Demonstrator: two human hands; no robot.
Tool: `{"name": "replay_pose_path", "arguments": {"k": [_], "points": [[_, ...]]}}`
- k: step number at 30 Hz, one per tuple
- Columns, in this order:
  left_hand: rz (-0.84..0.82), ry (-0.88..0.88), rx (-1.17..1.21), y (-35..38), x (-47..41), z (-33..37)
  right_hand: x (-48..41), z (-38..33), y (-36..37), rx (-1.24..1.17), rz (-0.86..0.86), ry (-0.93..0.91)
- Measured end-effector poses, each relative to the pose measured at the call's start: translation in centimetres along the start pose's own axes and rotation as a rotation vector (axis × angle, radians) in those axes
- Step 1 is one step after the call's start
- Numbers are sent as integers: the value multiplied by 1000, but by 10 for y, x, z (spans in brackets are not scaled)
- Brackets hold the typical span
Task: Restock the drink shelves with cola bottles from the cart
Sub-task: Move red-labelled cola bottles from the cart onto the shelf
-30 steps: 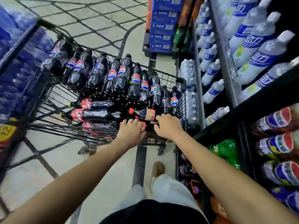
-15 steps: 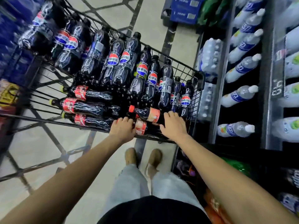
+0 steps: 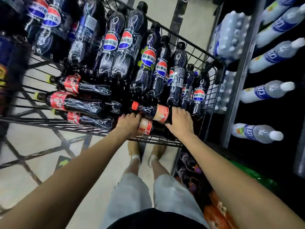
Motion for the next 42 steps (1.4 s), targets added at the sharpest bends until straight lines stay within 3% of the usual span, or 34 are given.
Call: {"name": "replay_pose_path", "arguments": {"k": [8,20,30,35,42], "points": [[58,34,-34,-6,8,-3,8,8,2,-66,-20,-20],[340,141,-409,-47,69,14,61,23,-9,-331,58,38],[502,166,-584,-106,130,7,84,28,-46,-929,61,-79],[586,239,-645,-134,152,9,101,18,-62,-1099,108,-111],[643,341,-777,-135,170,18,146,3,-42,-1189,321,-28]]}}
Point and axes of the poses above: each hand's wrist, its own x-axis away from the middle knuckle, its own y-axis out of the palm, z = x × y, the point moved 3 cm from there along -x, towards the middle knuckle, and after that the axes turned 12 degrees about -z, right-handed, at the moved point
